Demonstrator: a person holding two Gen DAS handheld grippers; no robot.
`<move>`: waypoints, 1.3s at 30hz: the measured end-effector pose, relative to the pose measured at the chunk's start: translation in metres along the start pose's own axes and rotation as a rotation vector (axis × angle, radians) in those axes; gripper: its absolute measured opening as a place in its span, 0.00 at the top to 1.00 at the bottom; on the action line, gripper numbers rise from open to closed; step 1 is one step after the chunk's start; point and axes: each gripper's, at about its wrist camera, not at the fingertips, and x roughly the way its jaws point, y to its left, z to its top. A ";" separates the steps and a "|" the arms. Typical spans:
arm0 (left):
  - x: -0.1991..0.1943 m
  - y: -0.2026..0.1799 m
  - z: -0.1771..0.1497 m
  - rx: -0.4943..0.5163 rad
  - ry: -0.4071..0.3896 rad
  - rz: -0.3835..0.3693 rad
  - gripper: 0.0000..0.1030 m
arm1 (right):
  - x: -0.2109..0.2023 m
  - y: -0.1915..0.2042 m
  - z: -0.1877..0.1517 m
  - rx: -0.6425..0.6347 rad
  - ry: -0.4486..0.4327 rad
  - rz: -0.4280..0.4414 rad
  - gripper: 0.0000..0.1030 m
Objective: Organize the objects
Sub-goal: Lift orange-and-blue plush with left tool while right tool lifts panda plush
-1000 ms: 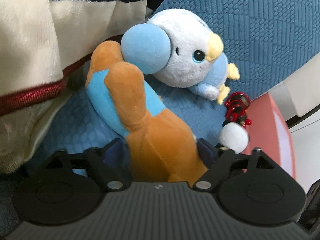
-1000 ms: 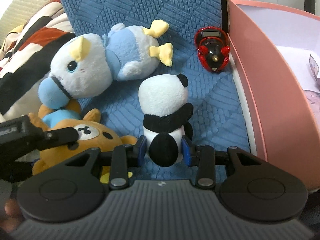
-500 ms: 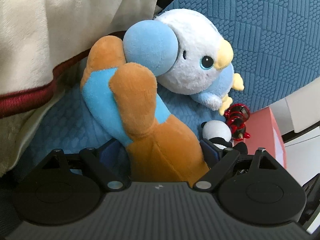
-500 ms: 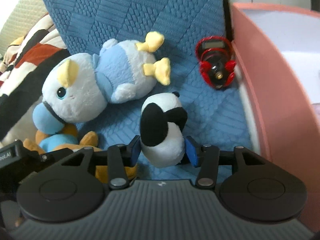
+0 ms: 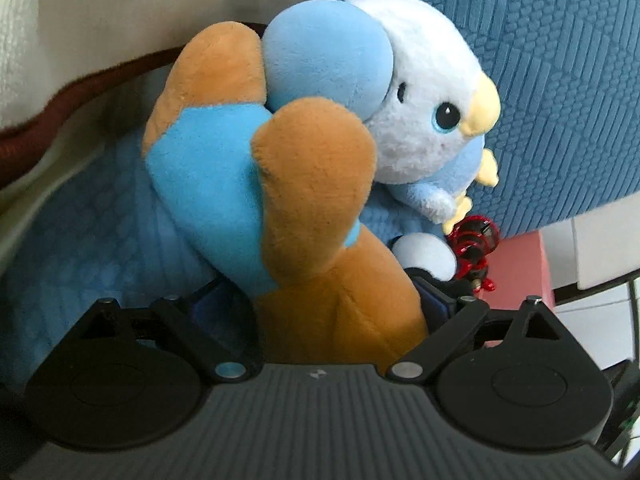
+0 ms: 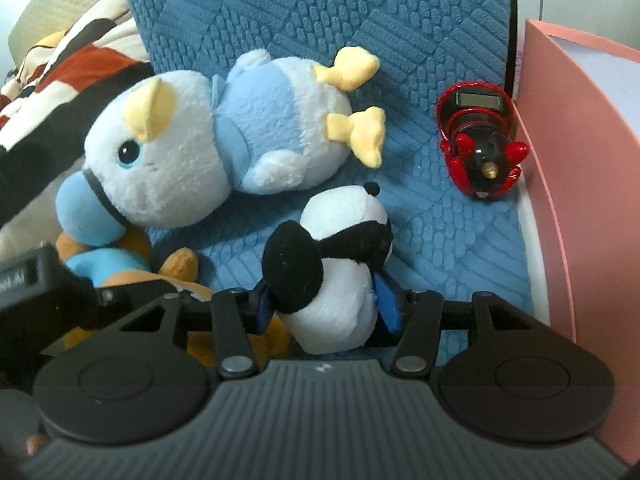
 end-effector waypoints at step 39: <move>-0.138 -0.043 -0.094 0.075 -0.028 0.087 0.33 | -0.169 -0.025 -0.027 0.077 0.025 0.067 0.54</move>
